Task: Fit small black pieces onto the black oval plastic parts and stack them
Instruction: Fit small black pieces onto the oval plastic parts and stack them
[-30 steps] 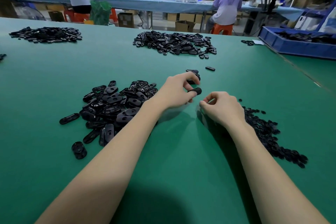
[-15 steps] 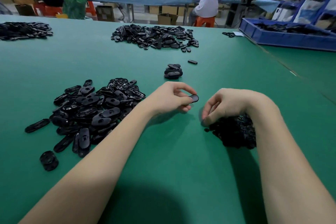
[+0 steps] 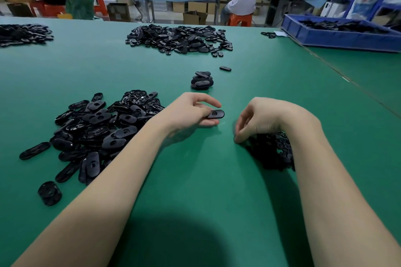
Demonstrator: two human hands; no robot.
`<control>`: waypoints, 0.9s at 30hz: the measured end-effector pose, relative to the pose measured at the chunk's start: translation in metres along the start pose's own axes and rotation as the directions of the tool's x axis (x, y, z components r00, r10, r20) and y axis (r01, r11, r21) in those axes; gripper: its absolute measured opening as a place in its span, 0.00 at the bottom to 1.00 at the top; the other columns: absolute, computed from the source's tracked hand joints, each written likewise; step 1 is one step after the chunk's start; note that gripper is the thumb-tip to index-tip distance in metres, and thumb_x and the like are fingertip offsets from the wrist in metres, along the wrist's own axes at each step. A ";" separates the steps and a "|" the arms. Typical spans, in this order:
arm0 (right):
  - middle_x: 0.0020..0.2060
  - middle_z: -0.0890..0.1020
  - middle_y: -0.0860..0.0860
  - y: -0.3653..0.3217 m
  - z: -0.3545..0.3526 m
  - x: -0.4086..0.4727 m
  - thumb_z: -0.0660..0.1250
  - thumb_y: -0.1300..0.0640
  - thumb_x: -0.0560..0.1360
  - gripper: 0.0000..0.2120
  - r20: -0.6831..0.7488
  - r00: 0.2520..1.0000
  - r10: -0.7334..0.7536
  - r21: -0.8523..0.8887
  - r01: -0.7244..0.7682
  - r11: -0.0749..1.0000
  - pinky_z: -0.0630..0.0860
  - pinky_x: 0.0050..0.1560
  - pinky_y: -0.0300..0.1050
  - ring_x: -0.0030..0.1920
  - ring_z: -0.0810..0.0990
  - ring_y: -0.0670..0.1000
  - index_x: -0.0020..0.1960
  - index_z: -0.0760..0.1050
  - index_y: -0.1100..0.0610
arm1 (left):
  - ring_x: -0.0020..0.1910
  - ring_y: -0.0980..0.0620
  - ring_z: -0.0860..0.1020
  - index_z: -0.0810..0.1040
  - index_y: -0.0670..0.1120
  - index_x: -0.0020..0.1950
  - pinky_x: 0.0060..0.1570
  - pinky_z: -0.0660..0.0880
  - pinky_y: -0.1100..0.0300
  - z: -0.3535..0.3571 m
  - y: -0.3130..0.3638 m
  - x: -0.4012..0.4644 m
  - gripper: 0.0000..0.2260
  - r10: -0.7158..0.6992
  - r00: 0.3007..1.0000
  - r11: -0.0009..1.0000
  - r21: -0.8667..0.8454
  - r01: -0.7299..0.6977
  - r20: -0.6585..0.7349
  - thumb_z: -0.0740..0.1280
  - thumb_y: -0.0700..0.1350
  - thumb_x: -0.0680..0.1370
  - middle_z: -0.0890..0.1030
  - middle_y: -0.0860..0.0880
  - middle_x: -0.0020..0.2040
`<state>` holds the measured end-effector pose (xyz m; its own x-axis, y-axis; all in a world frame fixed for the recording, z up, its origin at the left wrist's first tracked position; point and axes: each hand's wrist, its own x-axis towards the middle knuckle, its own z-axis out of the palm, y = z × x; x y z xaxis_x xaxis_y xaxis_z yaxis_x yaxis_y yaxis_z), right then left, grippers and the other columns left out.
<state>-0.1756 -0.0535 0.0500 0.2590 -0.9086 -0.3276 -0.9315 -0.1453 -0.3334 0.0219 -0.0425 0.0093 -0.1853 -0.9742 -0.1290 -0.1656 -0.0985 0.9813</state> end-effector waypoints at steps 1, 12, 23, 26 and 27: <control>0.36 0.86 0.44 0.000 0.000 0.000 0.82 0.48 0.64 0.06 -0.015 1.000 -0.006 0.008 0.006 1.000 0.78 0.48 0.42 0.40 0.81 0.47 0.36 0.85 0.46 | 0.45 0.47 0.86 0.80 0.39 0.56 0.48 0.81 0.64 0.000 0.000 0.000 0.12 -0.005 1.000 1.000 -0.006 0.005 0.001 0.58 0.32 0.83 0.79 0.35 0.55; 0.34 0.84 0.40 0.007 0.001 0.006 0.76 0.50 0.73 0.02 -0.208 0.971 -0.116 0.326 0.181 0.928 0.69 0.37 0.40 0.25 0.72 0.39 0.42 0.84 0.46 | 0.41 0.50 0.84 0.80 0.44 0.56 0.38 0.79 0.62 -0.010 0.005 -0.001 0.07 0.014 1.000 0.992 0.123 -0.012 -0.011 0.65 0.36 0.81 0.86 0.40 0.46; 0.31 0.83 0.41 -0.001 0.006 0.007 0.75 0.54 0.74 0.02 -0.285 0.951 -0.117 0.463 0.244 0.852 0.68 0.37 0.37 0.26 0.73 0.38 0.44 0.86 0.50 | 0.44 0.51 0.86 0.83 0.38 0.54 0.46 0.80 0.66 -0.014 0.009 0.003 0.11 0.020 0.999 1.000 -0.010 -0.020 0.025 0.61 0.32 0.81 0.86 0.42 0.47; 0.33 0.84 0.42 -0.003 0.008 0.006 0.74 0.57 0.74 0.02 -0.275 0.954 -0.122 0.509 0.252 0.823 0.67 0.39 0.38 0.27 0.74 0.38 0.46 0.86 0.51 | 0.47 0.51 0.85 0.84 0.40 0.54 0.51 0.80 0.65 -0.015 0.012 0.001 0.10 0.061 0.995 0.998 -0.039 -0.058 0.082 0.64 0.31 0.80 0.87 0.42 0.49; 0.33 0.84 0.42 -0.003 0.008 0.006 0.74 0.58 0.74 0.03 -0.274 0.954 -0.119 0.517 0.251 0.818 0.67 0.38 0.38 0.27 0.74 0.38 0.46 0.85 0.51 | 0.48 0.51 0.85 0.84 0.40 0.54 0.51 0.80 0.66 -0.015 0.012 -0.001 0.11 0.075 0.992 0.997 -0.040 -0.071 0.098 0.64 0.30 0.80 0.87 0.42 0.51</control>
<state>-0.1694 -0.0558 0.0416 0.2883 -0.9570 -0.0310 -0.5653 -0.1440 -0.8122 0.0347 -0.0462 0.0234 -0.2909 -0.9543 -0.0686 -0.1132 -0.0369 0.9929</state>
